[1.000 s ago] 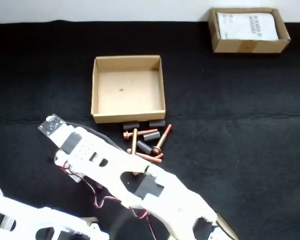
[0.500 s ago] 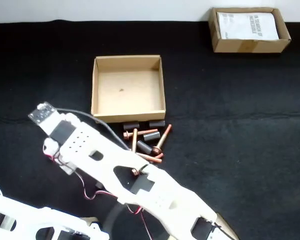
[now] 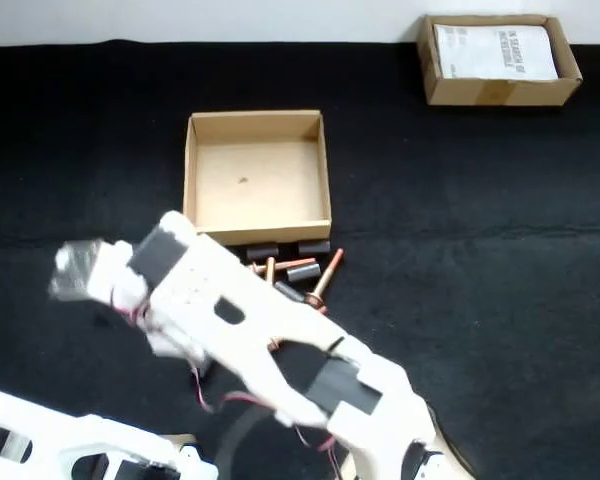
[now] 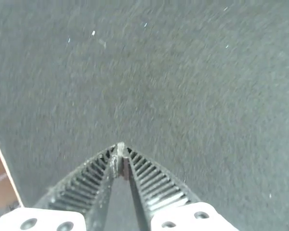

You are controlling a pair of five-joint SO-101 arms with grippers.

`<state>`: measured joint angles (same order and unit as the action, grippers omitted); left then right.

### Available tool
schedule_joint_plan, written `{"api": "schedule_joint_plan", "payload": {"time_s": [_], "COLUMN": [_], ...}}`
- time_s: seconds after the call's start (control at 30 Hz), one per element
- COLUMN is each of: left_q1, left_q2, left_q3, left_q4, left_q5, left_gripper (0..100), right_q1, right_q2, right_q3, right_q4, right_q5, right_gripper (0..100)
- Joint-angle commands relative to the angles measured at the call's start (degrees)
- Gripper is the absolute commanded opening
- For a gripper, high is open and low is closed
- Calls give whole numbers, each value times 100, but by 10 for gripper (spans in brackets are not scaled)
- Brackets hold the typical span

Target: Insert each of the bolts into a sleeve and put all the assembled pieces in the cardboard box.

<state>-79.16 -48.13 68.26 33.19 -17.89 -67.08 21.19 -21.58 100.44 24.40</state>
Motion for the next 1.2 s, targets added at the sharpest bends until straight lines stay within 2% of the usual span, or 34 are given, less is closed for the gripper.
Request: {"api": "schedule_joint_plan", "payload": {"time_s": [0.0,0.17,0.23,0.4,0.63,0.93,1.17], "left_q1": [286,444,462,479,488,462,488], "left_q2": [-22,4,4,4,-22,-22,-31], "left_q3": [-40,-31,-22,-22,-31,-40,-31], "left_q4": [-132,-132,-123,-123,-123,-132,-132], "left_q5": [-53,-457,-457,-457,-457,-475,-475], "left_gripper": [14,14,14,14,13,13,11], "right_q1": [-488,-602,-585,-233,-321,-532,-31], "right_q2": [-479,-505,-514,-356,-75,233,593], "right_q3": [1358,1956,1824,1191,919,875,866], "right_q4": [22,-259,-497,-1191,-1209,-1262,-1525], "right_q5": [114,-79,-888,-3710,-5398,-7218,-7631], "right_gripper": [159,159,159,159,157,157,157]}}
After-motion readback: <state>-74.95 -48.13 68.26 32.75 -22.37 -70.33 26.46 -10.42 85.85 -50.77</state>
